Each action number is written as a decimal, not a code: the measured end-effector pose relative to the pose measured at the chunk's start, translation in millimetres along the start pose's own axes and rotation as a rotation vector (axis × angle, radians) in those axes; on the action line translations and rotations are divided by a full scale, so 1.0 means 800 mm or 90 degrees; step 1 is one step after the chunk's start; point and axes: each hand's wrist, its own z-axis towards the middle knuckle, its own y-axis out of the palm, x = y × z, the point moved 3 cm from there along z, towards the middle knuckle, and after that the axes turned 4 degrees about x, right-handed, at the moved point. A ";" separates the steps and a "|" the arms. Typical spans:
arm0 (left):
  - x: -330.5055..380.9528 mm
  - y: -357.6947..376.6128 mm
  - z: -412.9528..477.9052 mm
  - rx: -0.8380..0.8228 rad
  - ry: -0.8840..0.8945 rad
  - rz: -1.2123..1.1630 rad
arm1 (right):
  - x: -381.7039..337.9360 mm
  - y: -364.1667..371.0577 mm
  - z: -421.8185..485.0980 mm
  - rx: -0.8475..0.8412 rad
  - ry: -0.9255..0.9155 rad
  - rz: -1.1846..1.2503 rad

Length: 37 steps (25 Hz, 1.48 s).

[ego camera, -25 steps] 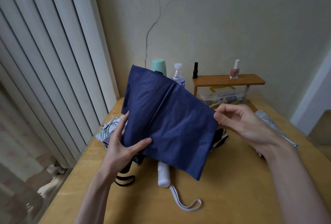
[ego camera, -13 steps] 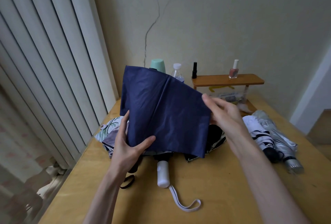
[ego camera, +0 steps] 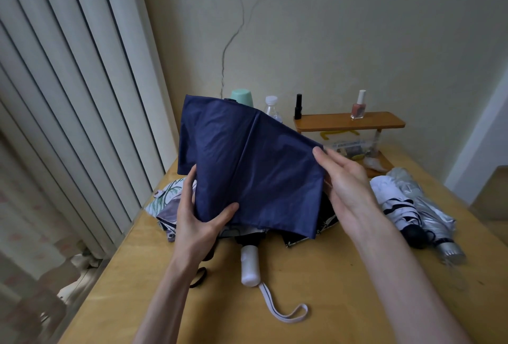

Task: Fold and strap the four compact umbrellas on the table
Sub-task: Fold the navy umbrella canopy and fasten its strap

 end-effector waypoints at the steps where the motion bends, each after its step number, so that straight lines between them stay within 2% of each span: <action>1: -0.001 -0.001 0.000 -0.001 0.001 0.001 | 0.002 -0.001 -0.002 0.015 -0.001 -0.041; 3: 0.000 0.000 -0.001 -0.004 0.002 0.006 | 0.004 -0.006 -0.001 0.048 -0.029 -0.097; 10: 0.004 0.011 -0.003 0.013 -0.006 -0.029 | 0.001 -0.002 -0.003 0.127 -0.191 -0.131; 12: 0.004 0.013 -0.005 0.019 -0.013 -0.032 | 0.005 0.004 -0.005 0.094 -0.185 -0.142; 15: 0.005 0.013 -0.006 0.045 -0.016 -0.028 | 0.010 0.006 -0.004 -0.022 -0.068 -0.188; 16: 0.005 0.011 -0.005 0.055 -0.018 -0.031 | 0.011 0.005 -0.004 -0.046 -0.069 -0.213; 20: 0.006 0.010 -0.005 0.066 -0.054 -0.069 | 0.010 0.004 0.000 -0.009 -0.265 -0.307; 22: 0.002 0.011 -0.006 0.057 -0.076 -0.093 | 0.009 0.007 0.002 -0.007 -0.323 -0.315; 24: 0.000 0.013 -0.007 0.051 -0.078 -0.075 | 0.006 0.005 0.005 -0.039 -0.286 -0.279; 27: 0.005 0.013 -0.009 0.069 -0.089 -0.073 | 0.005 -0.003 0.004 -0.117 -0.153 -0.279; 29: 0.010 0.015 -0.009 0.087 -0.116 -0.117 | 0.001 -0.007 0.000 -0.131 -0.141 -0.291; 33: 0.016 0.019 -0.007 0.081 -0.115 -0.111 | -0.008 0.003 -0.001 -0.112 -0.143 -0.238; 37: 0.015 0.019 -0.006 0.073 -0.094 -0.096 | -0.018 0.028 0.016 0.002 -0.165 -0.228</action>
